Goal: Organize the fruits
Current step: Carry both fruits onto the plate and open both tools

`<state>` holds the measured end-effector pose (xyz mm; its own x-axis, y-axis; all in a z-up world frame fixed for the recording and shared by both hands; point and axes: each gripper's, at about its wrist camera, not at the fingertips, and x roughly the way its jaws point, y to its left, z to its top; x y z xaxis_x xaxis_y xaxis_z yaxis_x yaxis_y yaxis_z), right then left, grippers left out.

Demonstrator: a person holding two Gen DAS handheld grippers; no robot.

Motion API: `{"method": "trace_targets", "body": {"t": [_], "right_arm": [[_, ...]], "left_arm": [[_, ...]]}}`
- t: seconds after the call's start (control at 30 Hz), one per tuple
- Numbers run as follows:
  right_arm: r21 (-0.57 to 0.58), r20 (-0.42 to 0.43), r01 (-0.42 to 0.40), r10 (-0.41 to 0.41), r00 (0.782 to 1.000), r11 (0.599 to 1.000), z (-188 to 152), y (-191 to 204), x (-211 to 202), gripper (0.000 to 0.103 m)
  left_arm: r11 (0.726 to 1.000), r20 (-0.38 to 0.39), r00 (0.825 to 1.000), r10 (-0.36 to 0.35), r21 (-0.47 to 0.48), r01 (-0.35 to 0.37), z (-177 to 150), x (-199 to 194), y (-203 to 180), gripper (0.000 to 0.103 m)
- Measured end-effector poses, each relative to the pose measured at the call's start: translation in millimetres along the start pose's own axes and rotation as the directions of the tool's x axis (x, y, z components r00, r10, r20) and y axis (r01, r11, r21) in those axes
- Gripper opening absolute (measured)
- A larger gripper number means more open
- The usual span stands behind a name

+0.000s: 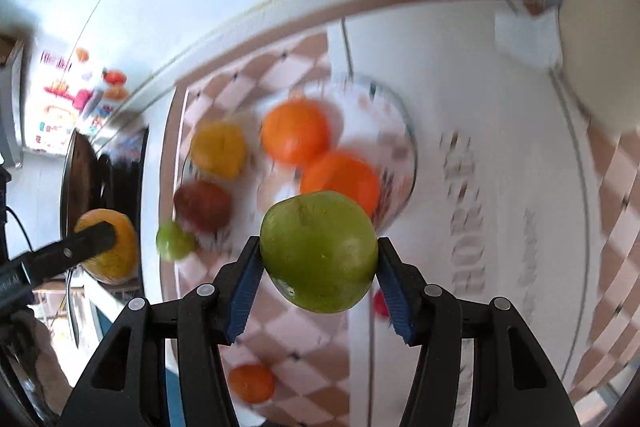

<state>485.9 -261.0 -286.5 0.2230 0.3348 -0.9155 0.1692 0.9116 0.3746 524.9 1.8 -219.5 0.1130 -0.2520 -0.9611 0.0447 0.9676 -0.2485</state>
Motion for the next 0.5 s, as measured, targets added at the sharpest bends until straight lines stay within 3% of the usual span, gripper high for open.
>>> {"method": "trace_targets", "body": {"t": [0.13,0.27,0.5], "right_arm": [[0.008,0.012,0.041,-0.041,0.999,0.999,34.0,-9.8,3.8,0.059],[0.004,-0.004,0.083,-0.083,0.997,0.997,61.8,-20.7,19.2,0.059],[0.0,-0.048,0.098,-0.097,0.994,0.995,81.9,-28.0,46.2,0.059]], "left_arm": [[0.998,-0.006,0.998,0.062,-0.02,-0.062,38.2,18.1,8.9,0.056],[0.993,-0.075,0.991,0.114,-0.032,-0.116,70.4,56.5,22.9,0.056],[0.989,-0.18,0.975,0.13,-0.044,-0.14,91.7,100.2,34.3,0.056]]}}
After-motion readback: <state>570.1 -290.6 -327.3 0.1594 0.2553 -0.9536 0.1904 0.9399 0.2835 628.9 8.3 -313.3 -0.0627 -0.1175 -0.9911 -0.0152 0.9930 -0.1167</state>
